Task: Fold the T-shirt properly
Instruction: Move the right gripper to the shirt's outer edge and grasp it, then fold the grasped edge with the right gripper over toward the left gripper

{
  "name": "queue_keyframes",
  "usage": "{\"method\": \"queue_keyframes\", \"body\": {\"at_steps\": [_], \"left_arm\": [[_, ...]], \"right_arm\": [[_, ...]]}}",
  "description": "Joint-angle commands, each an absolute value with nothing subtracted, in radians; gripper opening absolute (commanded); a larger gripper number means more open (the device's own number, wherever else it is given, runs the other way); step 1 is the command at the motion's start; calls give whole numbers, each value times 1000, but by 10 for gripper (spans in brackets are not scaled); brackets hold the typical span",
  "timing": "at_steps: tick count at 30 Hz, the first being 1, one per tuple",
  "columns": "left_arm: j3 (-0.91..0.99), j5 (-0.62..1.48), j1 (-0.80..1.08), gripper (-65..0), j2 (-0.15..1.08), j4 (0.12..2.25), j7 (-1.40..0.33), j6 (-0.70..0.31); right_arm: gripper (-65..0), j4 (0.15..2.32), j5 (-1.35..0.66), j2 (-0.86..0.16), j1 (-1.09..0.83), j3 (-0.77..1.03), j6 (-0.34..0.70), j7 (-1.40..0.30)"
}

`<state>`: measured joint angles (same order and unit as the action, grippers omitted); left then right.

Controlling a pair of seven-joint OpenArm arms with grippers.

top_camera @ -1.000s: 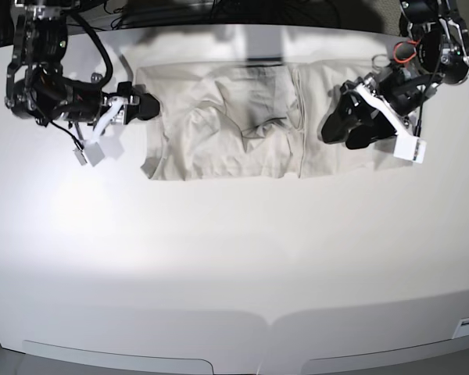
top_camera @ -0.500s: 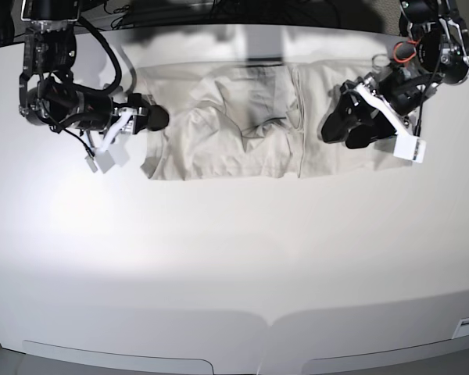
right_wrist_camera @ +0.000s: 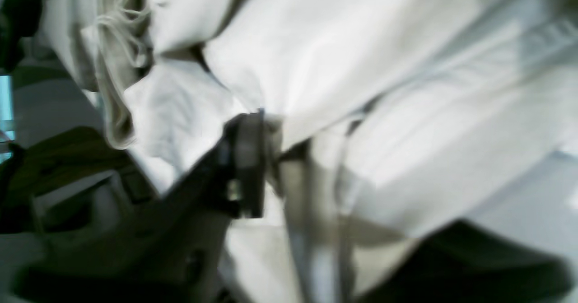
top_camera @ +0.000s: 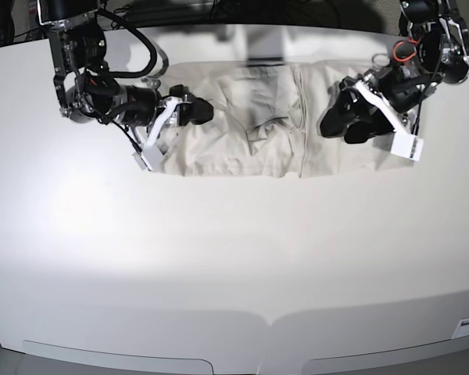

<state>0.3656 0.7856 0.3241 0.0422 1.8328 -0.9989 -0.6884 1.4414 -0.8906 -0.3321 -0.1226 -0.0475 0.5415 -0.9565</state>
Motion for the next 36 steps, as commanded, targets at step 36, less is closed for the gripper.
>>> {"method": "queue_keyframes", "body": {"at_steps": [36], "left_arm": [[367, 810, 319, -314, 49, 1850, -999, -698]], "right_arm": [[-650, 1778, -867, -157, -26, 41, 654, -1083]]}}
